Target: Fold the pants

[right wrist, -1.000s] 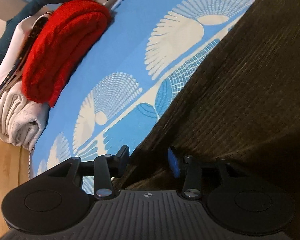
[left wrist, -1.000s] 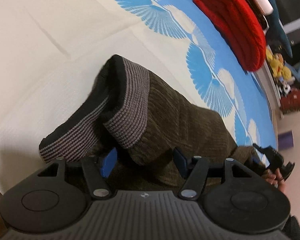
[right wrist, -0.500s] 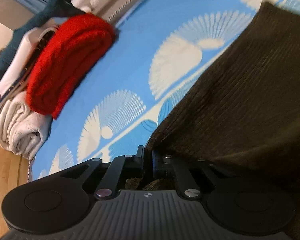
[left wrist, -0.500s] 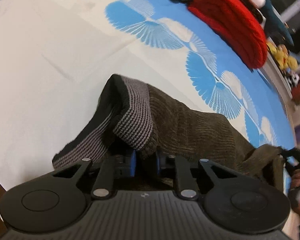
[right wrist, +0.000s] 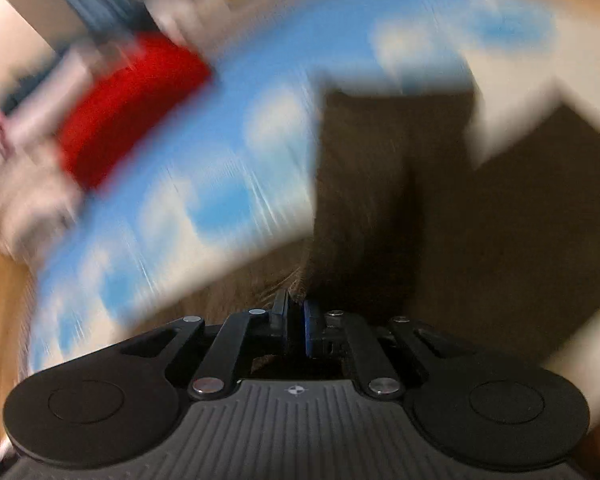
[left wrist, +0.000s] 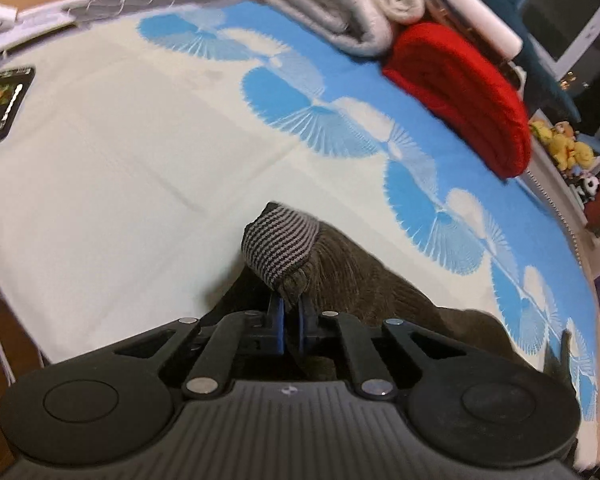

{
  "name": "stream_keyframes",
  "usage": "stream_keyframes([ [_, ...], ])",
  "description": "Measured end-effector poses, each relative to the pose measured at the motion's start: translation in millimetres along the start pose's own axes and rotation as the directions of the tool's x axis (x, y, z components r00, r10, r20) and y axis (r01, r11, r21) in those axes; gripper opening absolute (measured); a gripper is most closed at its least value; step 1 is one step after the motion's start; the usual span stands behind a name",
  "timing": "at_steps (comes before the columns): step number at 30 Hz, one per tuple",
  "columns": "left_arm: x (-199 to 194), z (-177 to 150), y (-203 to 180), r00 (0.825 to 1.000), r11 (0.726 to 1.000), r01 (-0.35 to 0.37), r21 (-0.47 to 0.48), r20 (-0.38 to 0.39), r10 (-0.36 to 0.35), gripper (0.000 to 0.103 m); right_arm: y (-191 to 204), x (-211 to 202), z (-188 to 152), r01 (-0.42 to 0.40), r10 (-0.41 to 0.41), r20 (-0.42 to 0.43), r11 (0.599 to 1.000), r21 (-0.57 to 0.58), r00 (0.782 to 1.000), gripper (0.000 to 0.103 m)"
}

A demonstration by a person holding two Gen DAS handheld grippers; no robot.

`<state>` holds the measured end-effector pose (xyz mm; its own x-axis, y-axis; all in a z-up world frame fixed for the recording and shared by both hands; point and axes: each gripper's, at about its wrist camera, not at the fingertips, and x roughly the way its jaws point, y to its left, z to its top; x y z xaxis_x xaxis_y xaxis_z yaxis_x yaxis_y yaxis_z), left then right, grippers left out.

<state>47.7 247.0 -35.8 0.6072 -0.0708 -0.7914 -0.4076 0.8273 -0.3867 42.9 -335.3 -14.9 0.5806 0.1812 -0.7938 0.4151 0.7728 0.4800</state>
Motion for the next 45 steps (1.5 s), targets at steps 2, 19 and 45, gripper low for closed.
stream_keyframes([
  [2, 3.3, 1.7, 4.2, 0.999, 0.999, 0.004, -0.033, -0.04, -0.005, 0.008, -13.7, 5.4, -17.3, 0.012, -0.014, -0.078, 1.0, -0.029, 0.997, 0.008],
  [19, 33.8, -17.4, 13.1, 0.996, 1.0, 0.002, -0.003, -0.089, -0.002, 0.049, -57.6, -10.1, 11.5, 0.1, 0.002, 0.325, 0.95, -0.295, 0.946, 0.033],
  [45, 51.6, -18.0, -5.4, 0.997, 0.994, -0.048, 0.101, -0.055, 0.054, 0.036, 5.5, 106.5, 51.8, 0.472, -0.355, 0.313, 0.716, -0.515, 0.881, 0.0],
])
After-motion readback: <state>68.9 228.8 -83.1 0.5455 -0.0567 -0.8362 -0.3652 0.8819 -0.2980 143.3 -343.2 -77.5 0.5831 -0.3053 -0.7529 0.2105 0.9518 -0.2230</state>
